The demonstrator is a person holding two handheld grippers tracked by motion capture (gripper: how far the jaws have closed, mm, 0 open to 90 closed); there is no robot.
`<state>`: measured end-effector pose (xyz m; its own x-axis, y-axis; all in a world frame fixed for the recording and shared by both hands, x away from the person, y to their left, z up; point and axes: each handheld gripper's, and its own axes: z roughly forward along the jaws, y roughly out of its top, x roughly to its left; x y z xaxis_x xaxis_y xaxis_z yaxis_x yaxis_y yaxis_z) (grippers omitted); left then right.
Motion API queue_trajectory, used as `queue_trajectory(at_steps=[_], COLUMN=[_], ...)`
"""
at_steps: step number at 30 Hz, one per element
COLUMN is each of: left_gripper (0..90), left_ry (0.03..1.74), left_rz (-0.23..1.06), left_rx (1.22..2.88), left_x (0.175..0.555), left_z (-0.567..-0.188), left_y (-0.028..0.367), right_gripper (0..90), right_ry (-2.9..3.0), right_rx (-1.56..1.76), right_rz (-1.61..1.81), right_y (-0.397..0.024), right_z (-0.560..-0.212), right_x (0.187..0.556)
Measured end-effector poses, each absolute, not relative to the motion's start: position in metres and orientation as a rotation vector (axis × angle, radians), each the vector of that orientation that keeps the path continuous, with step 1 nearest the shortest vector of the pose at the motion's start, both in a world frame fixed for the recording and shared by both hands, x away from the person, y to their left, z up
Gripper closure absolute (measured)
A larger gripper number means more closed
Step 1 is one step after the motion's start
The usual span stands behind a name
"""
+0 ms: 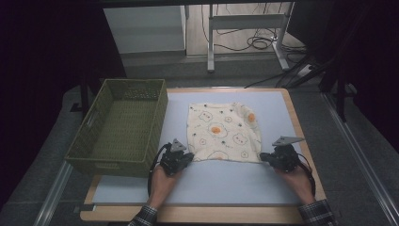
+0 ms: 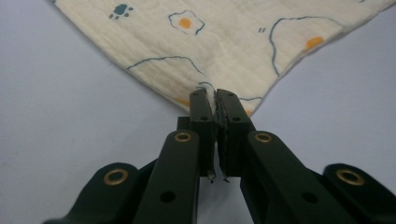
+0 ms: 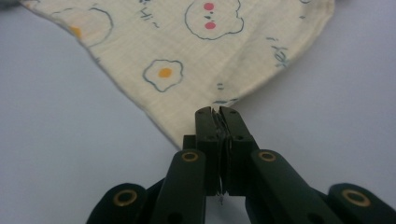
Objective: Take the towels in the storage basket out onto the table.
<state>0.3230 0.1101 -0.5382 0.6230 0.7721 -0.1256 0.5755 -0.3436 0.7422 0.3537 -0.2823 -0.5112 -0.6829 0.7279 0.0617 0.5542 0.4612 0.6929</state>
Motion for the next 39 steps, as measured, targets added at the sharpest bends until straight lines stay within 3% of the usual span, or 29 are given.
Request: queue_trajectory(at_steps=[9, 24, 33, 39], left_gripper=[86.2, 85.5, 54.9, 47.8], left_ry=[1.029, 0.999, 1.030, 1.048], left_rz=[0.262, 0.241, 0.332, 0.383], left_rx=[2.053, 2.080, 2.046, 2.065], left_x=[0.295, 0.243, 0.266, 0.297], left_z=[-0.533, -0.534, -0.530, -0.528], left_y=[0.118, 0.130, 0.128, 0.117], right_gripper=[86.8, 86.0, 70.9, 62.5], right_ry=[2.513, 2.576, 2.511, 2.475], right_rx=[1.121, 1.085, 1.109, 1.133], right_rz=[1.096, 1.163, 1.150, 1.134], right_y=[-0.303, -0.300, -0.313, -0.315], right_z=[-0.515, -0.513, -0.504, -0.507], right_x=[0.321, 0.279, 0.288, 0.310])
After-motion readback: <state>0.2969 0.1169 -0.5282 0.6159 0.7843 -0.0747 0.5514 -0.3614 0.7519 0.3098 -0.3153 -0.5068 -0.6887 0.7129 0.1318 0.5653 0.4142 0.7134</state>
